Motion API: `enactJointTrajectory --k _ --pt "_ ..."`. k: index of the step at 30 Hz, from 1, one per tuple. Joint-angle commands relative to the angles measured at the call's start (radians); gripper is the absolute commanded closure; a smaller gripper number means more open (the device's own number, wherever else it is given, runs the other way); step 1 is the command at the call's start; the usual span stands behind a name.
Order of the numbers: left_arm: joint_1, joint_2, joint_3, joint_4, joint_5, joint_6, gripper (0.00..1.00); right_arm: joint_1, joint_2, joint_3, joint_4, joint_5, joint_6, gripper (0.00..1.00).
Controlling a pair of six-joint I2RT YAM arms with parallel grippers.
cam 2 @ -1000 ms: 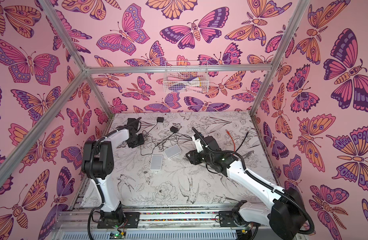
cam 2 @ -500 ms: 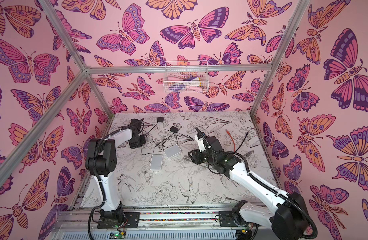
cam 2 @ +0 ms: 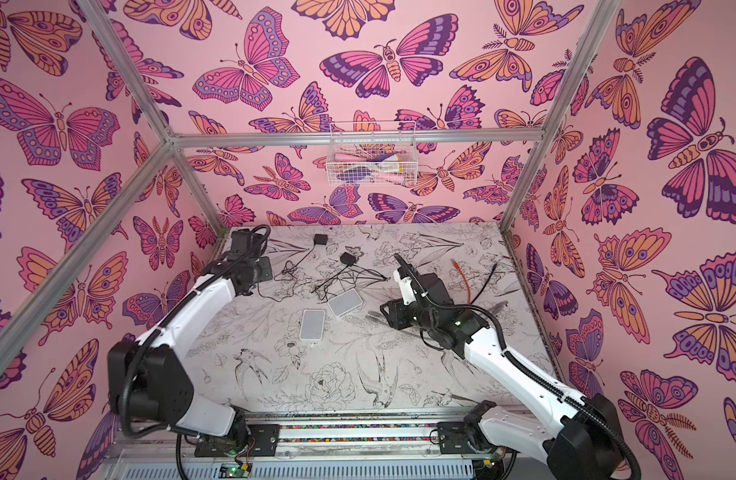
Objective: Insert the plug into the switch port
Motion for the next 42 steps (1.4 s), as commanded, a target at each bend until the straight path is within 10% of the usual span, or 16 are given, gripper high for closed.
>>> enactJointTrajectory --k 1,8,9,13,25,42 --pt "-0.067 -0.087 -0.166 0.313 0.123 0.305 1.00 -0.039 0.005 0.082 0.017 -0.063 0.008 0.45" --pt "-0.151 -0.275 -0.541 0.909 0.154 0.367 1.00 -0.179 0.041 0.179 0.023 -0.318 0.029 0.41" --pt "-0.152 -0.287 -0.566 0.938 0.443 0.620 1.00 -0.199 0.054 0.189 0.026 -0.363 0.032 0.41" --pt "-0.192 -0.323 -0.646 1.080 0.526 0.749 1.00 -0.242 0.143 0.252 0.018 -0.507 0.050 0.40" --pt "-0.412 -0.304 -0.636 1.009 0.344 1.069 1.00 -0.209 0.404 0.471 0.048 -0.797 0.067 0.30" --pt "-0.499 -0.311 -0.648 0.983 0.278 1.190 1.00 -0.067 0.689 0.899 -0.521 -0.703 -0.359 0.41"
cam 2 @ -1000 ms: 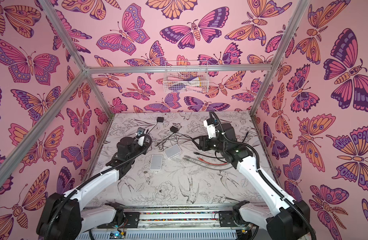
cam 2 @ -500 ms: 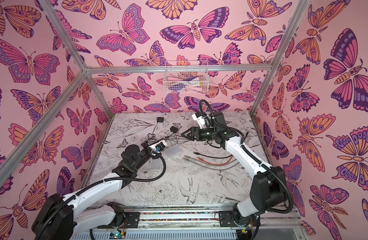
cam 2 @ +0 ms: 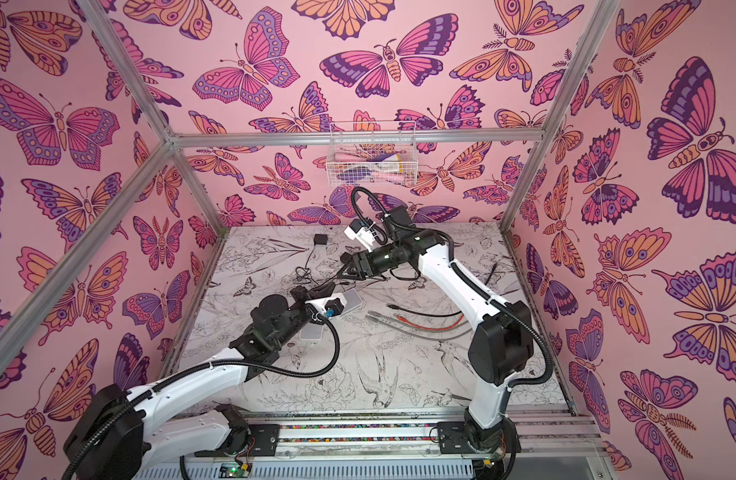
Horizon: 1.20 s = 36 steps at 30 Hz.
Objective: Insert the plug into the switch port
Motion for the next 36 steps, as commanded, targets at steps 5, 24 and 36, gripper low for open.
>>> enactJointTrajectory --k 5,24,36 --pt "-0.010 0.003 -0.011 0.002 -0.024 0.033 1.00 0.022 0.011 0.049 -0.141 0.016 -0.123 0.48" --pt "-0.042 0.012 -0.005 -0.005 -0.047 0.076 1.00 0.033 0.008 0.031 -0.125 0.014 -0.109 0.97" --pt "-0.042 0.009 0.009 -0.020 -0.045 0.097 1.00 0.035 -0.007 0.009 -0.136 0.014 -0.128 0.68"
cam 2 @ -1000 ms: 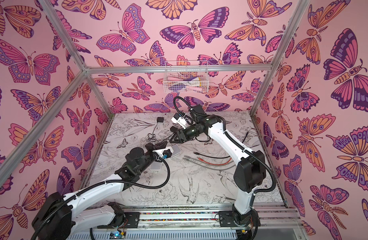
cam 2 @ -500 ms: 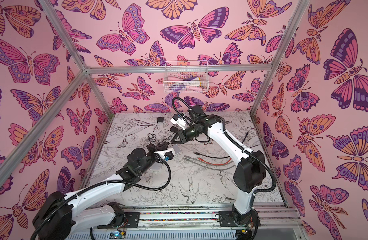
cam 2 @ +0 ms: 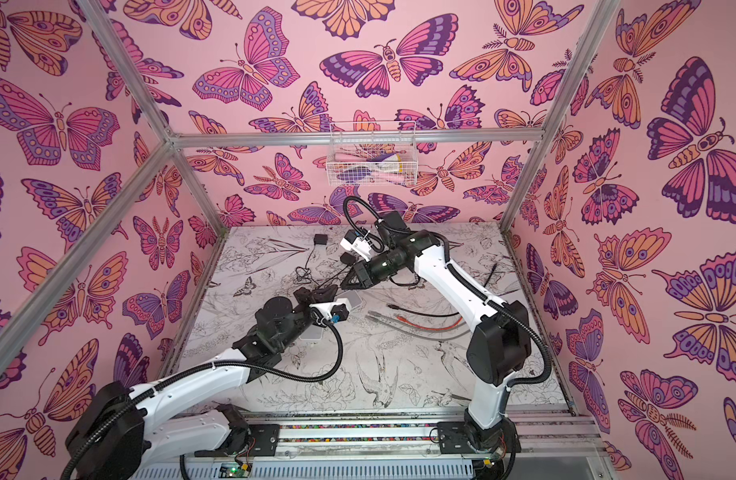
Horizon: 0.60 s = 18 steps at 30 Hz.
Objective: Insert the plug into the switch port
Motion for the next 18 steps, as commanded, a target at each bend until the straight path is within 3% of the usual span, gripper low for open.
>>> enactJointTrajectory --k 1,8,12,18 --pt "-0.005 -0.001 0.012 -0.016 -0.003 0.010 1.00 0.010 -0.008 0.005 -0.031 -0.010 -0.047 0.69" --pt "-0.009 -0.001 0.016 -0.023 -0.007 0.013 1.00 0.013 -0.005 0.015 -0.035 -0.011 -0.045 0.94" --pt "-0.009 -0.004 0.018 -0.026 -0.011 0.016 1.00 0.016 -0.006 0.009 -0.047 -0.009 -0.054 0.93" --pt "-0.009 -0.004 0.015 -0.027 -0.011 0.017 1.00 0.022 -0.010 -0.006 -0.053 0.001 -0.066 0.78"
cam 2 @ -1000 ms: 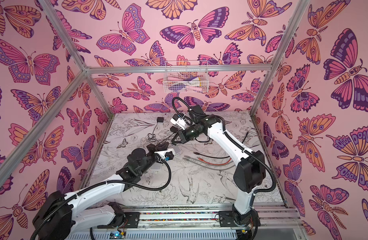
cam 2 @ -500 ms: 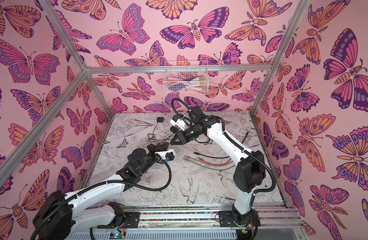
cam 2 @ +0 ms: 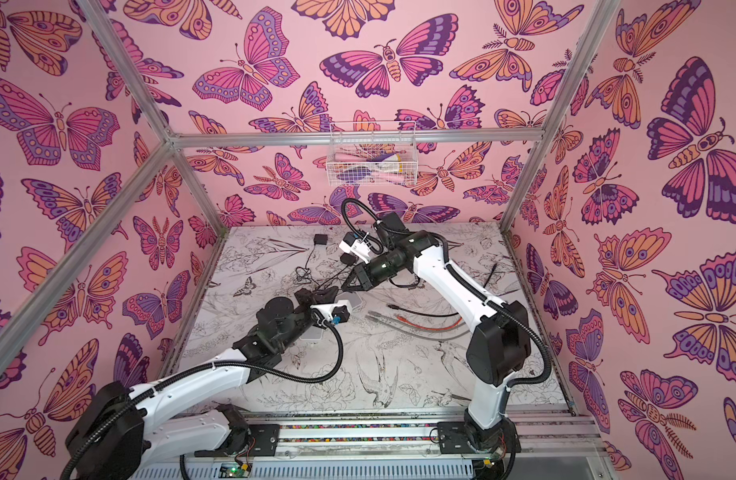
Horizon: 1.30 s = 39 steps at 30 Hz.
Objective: Insert the plug into the switch port
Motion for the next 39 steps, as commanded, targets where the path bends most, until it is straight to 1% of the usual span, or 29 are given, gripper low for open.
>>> enactJointTrajectory --k 1,2,5,8,9,12,15,22,23,24,25,27,28,31,32,36,39 --pt "-0.004 -0.003 0.013 -0.005 -0.008 0.006 1.00 0.013 -0.010 -0.005 -0.029 0.002 -0.044 0.77" --pt "-0.004 -0.002 0.014 -0.007 -0.008 0.007 1.00 0.012 -0.009 -0.004 -0.027 0.008 -0.043 0.78" --pt "-0.004 0.001 0.019 -0.007 -0.011 0.008 1.00 0.012 -0.010 -0.004 -0.020 0.013 -0.036 0.86" --pt "-0.004 -0.001 0.019 -0.007 -0.011 0.009 1.00 0.014 -0.009 -0.003 -0.023 0.012 -0.036 0.86" --pt "-0.004 -0.002 0.019 -0.008 -0.011 0.008 1.00 0.014 -0.009 -0.005 -0.024 0.013 -0.037 0.88" --pt "-0.004 -0.003 0.017 -0.012 -0.013 0.010 1.00 0.014 -0.010 -0.009 -0.027 0.015 -0.037 0.97" --pt "-0.004 -0.005 0.019 -0.013 -0.016 0.011 1.00 0.014 -0.012 -0.012 -0.026 0.019 -0.036 1.00" --pt "-0.006 -0.014 0.017 -0.013 -0.019 0.012 1.00 0.014 -0.021 -0.032 0.013 -0.001 -0.004 1.00" --pt "-0.006 -0.015 0.016 -0.015 -0.019 0.013 1.00 0.014 -0.021 -0.032 0.013 -0.003 -0.006 0.98" --pt "-0.006 -0.018 0.015 -0.015 -0.019 0.013 1.00 0.014 -0.021 -0.034 0.011 -0.004 -0.007 0.91" --pt "-0.006 -0.020 0.014 -0.016 -0.020 0.013 1.00 0.014 -0.021 -0.034 0.010 -0.004 -0.011 0.87" --pt "-0.006 -0.024 0.013 -0.019 -0.020 0.013 1.00 0.014 -0.020 -0.032 0.005 -0.002 -0.017 0.86" --pt "-0.006 -0.026 0.014 -0.021 -0.019 0.012 1.00 0.014 -0.022 -0.032 0.003 -0.002 -0.018 0.86" --pt "-0.006 -0.027 0.017 -0.025 -0.015 0.009 1.00 0.016 -0.027 -0.032 0.003 -0.002 -0.016 0.95" --pt "-0.006 -0.028 0.018 -0.026 -0.014 0.010 1.00 0.017 -0.026 -0.032 0.002 -0.002 -0.017 0.95" --pt "-0.006 -0.029 0.022 -0.036 -0.013 0.006 1.00 0.026 -0.029 -0.029 -0.019 0.001 -0.036 0.84" --pt "-0.006 -0.029 0.024 -0.046 -0.013 0.006 1.00 0.029 -0.031 -0.029 -0.026 0.004 -0.042 0.80"
